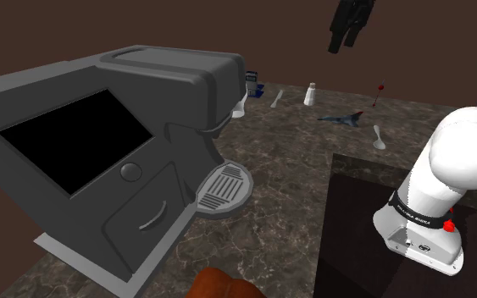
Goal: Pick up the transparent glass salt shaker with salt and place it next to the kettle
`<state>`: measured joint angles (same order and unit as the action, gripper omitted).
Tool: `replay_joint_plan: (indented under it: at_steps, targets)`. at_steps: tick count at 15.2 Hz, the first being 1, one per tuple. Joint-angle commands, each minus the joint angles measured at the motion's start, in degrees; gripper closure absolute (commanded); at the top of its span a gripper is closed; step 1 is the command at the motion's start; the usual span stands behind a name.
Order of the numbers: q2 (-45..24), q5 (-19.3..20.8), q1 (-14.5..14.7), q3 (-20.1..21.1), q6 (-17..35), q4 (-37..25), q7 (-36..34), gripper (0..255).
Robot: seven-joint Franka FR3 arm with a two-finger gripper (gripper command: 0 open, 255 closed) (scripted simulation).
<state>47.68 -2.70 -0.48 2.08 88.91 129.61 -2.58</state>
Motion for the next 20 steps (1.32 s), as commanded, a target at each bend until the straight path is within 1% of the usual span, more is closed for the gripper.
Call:
replay_joint_plan:
  at_steps: [1,6,11,16,20]
  targets:
    - [0.00,0.00,0.00,0.00,0.00,0.00,0.00,0]
    - [-2.25,3.08,-1.64,-4.52,7.13,4.33,4.74,0]
    - [-6.37,5.74,-3.27,-9.19,14.59,6.93,9.32,0]
    - [-12.29,7.61,-4.62,-13.99,22.16,7.72,13.91,0]
    - [-18.19,8.18,-5.27,-17.91,28.05,7.00,17.75,0]
